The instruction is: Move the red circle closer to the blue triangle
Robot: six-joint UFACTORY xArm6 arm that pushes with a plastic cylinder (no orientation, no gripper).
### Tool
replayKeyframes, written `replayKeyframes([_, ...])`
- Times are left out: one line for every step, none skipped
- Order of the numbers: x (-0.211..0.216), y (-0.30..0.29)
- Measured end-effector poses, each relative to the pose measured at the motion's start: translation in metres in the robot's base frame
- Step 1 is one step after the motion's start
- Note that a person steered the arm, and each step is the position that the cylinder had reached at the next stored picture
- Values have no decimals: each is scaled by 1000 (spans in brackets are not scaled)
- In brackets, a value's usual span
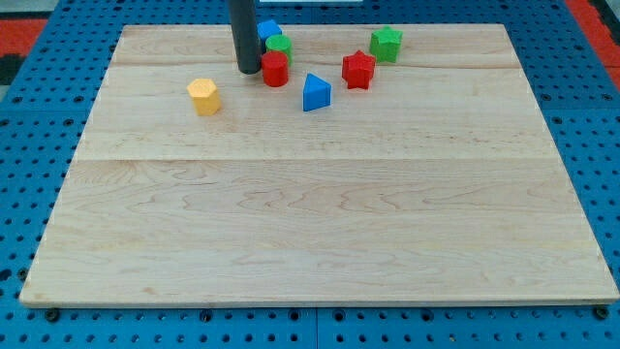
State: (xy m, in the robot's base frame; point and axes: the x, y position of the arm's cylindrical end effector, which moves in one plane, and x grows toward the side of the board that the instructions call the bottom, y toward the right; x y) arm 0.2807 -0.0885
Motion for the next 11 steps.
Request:
replayKeyframes([-15, 4])
replayKeyframes([3, 65])
replayKeyframes([29, 107])
replayKeyframes([41, 108])
replayKeyframes([58, 101])
replayKeyframes([70, 107])
replayKeyframes([70, 112])
replayKeyframes([47, 94])
replayKeyframes([20, 91])
replayKeyframes([9, 92])
replayKeyframes([9, 121])
